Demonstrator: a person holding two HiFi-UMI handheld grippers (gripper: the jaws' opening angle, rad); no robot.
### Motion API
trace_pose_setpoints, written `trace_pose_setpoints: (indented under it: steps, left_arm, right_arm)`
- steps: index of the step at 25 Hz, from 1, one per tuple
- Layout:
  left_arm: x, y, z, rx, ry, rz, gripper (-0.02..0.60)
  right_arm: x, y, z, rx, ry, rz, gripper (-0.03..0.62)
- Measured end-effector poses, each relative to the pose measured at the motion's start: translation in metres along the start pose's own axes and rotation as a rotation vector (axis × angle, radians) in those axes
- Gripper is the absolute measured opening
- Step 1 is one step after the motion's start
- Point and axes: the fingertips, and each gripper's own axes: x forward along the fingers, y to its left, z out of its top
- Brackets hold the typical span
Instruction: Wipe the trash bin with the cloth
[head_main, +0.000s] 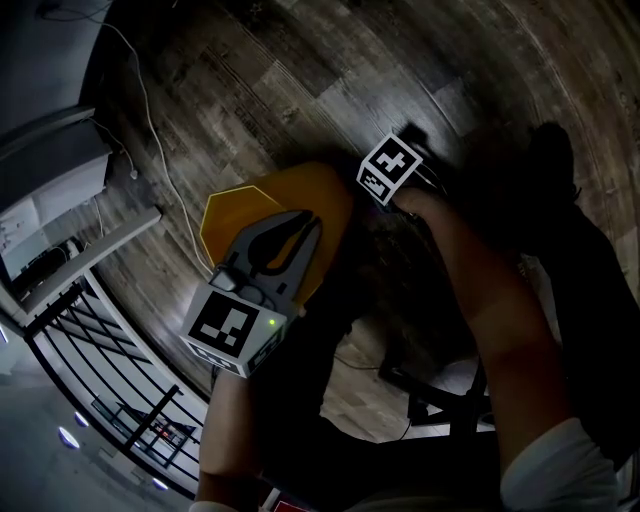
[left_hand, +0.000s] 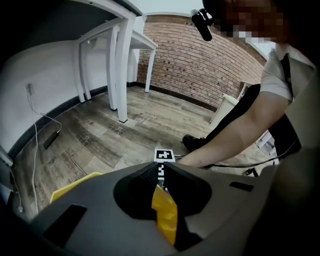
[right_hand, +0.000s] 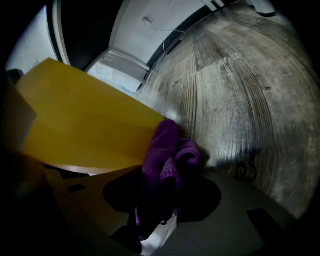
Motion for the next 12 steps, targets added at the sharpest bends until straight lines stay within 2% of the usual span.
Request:
trace_pose_setpoints:
  steps: [2,4,9,12]
  left_arm:
    - [-0.007,0.001,0.000,-0.005,-0.001,0.013,0.032]
    - [-0.016,0.005,0.000,-0.006,-0.011,0.043,0.032]
    - [-0.031,0.022,0.008,-0.019,-0.071,0.135,0.032]
    - [-0.046,0.019,0.020,-0.016,-0.111,0.177,0.032]
  right_arm:
    - [0.002,-0.004,-0.013,-0.010,0.040,-0.044,0.184]
    - [-0.003,-0.002,-0.018,0.014,0.025,-0.051,0.184]
    - [-0.029,0.016,-0.023,0.095,-0.063,-0.068,0.184]
    - [-0.048,0.029,-0.023,0.175,-0.151,-0.055,0.184]
